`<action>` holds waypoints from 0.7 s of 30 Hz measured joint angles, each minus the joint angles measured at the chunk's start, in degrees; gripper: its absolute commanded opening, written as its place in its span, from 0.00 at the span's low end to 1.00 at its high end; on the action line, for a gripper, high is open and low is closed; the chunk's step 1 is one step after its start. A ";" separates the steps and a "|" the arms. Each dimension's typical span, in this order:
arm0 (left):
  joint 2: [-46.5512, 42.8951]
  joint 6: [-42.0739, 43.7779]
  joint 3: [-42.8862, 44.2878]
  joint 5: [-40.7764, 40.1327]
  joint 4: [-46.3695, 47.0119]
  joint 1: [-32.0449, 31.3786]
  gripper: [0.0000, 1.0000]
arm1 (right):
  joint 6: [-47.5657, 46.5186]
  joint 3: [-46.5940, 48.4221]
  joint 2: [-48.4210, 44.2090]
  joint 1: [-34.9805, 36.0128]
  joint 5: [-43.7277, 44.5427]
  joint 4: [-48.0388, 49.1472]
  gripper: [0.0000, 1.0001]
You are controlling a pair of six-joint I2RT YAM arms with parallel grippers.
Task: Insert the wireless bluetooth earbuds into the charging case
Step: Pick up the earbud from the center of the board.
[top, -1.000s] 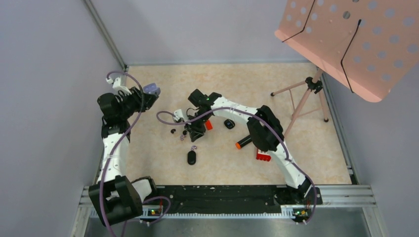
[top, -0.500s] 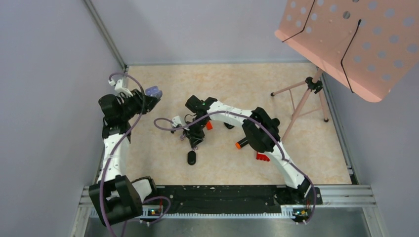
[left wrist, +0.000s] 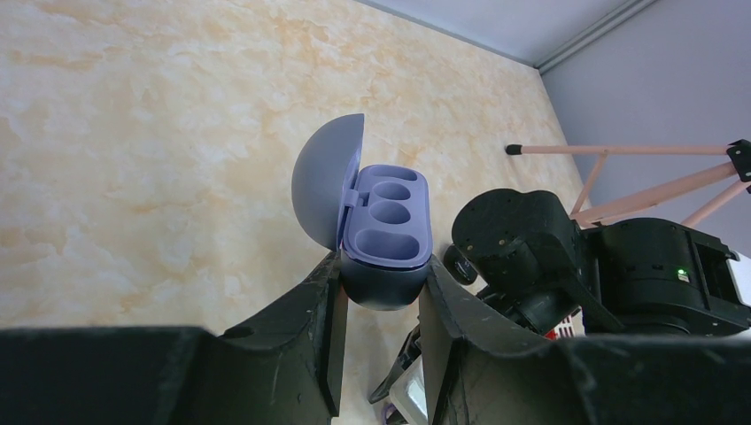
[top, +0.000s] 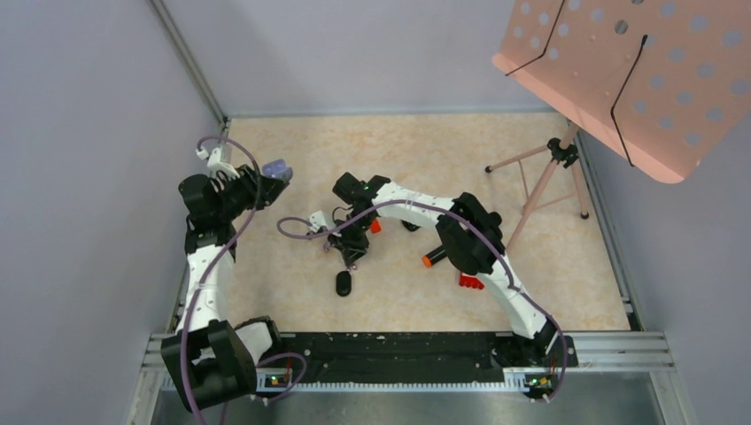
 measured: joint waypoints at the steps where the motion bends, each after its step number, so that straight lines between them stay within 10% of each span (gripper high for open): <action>1: 0.00 -0.09 -0.04 0.04 0.00 0.00 0.00 | 0.00 0.00 -0.07 0.09 0.37 -0.02 0.29; 21: 0.00 -1.20 -0.37 0.48 0.04 0.02 0.00 | 5.46 0.00 -1.42 0.55 7.61 -0.20 0.29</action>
